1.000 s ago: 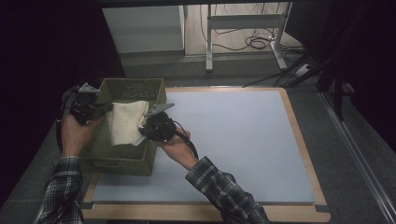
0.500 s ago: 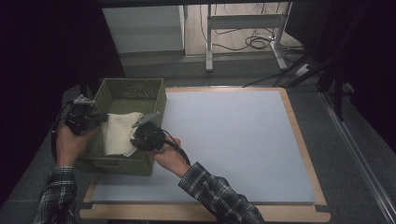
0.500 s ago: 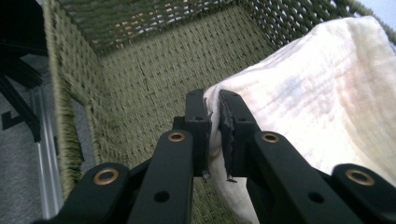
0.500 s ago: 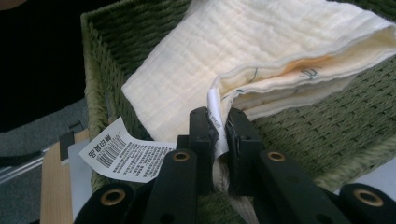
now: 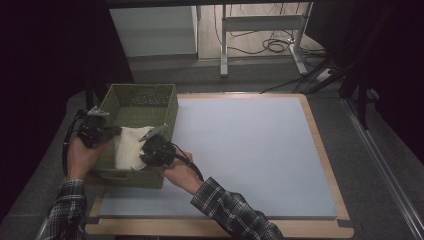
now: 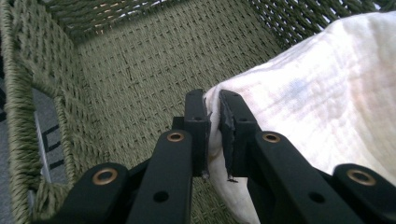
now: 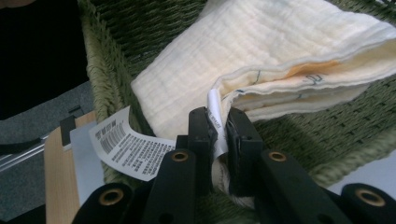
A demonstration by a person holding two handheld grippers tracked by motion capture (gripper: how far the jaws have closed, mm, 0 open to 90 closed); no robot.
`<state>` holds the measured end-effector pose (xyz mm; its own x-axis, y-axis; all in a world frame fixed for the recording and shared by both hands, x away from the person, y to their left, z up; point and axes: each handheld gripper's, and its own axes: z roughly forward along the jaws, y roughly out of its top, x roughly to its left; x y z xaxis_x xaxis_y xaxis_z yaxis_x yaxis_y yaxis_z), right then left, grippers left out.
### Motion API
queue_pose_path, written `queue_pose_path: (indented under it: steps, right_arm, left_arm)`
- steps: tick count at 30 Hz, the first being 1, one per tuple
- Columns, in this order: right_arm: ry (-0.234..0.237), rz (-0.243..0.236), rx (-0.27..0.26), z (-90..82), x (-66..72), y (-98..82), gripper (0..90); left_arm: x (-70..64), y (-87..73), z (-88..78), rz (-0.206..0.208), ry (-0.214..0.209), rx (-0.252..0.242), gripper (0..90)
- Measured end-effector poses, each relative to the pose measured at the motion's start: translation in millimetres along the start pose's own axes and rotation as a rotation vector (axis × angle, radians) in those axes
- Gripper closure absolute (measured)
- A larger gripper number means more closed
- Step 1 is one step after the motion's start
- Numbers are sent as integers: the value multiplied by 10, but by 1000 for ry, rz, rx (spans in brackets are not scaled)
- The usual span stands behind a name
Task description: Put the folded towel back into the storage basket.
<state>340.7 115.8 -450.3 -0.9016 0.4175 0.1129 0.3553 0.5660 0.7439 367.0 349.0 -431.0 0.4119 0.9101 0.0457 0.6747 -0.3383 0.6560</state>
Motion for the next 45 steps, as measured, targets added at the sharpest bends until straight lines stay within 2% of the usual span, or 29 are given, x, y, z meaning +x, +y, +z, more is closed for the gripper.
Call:
queue_pose_path:
  steps: [6, 9, 10, 12, 15, 21, 29, 42, 45]
  right_arm:
    - [-6, -3, 10, 11, 43, -11, 804]
    - [-1, 2, 11, 25, 53, -8, 757]
    - [1, 2, 9, 26, 58, -5, 725]
    - [-10, -5, 1, 17, 66, 5, 681]
    - [-12, 10, -18, -23, 34, 26, 660]
    - [-17, 12, -42, -117, -47, 43, 630]
    - [-20, -28, -51, -184, -72, 20, 569]
    - [-28, -99, -58, -321, -72, -29, 428]
    - [-33, -105, -60, -364, -87, -51, 401]
  left_arm:
    - [-39, 12, 64, 22, 17, 34, 822]
    - [-45, 8, 94, 24, 27, 49, 815]
    - [-47, 6, 110, 22, 35, 56, 796]
    - [-53, 3, 139, 16, 56, 54, 691]
    - [-52, 7, 167, 7, 70, 49, 616]
    - [-83, 34, 189, 5, 72, 41, 549]
    - [-140, 92, 200, -6, 55, 23, 458]
    - [-219, 162, 241, -59, -14, -7, 288]
    - [-244, 184, 244, -60, -14, -12, 243]
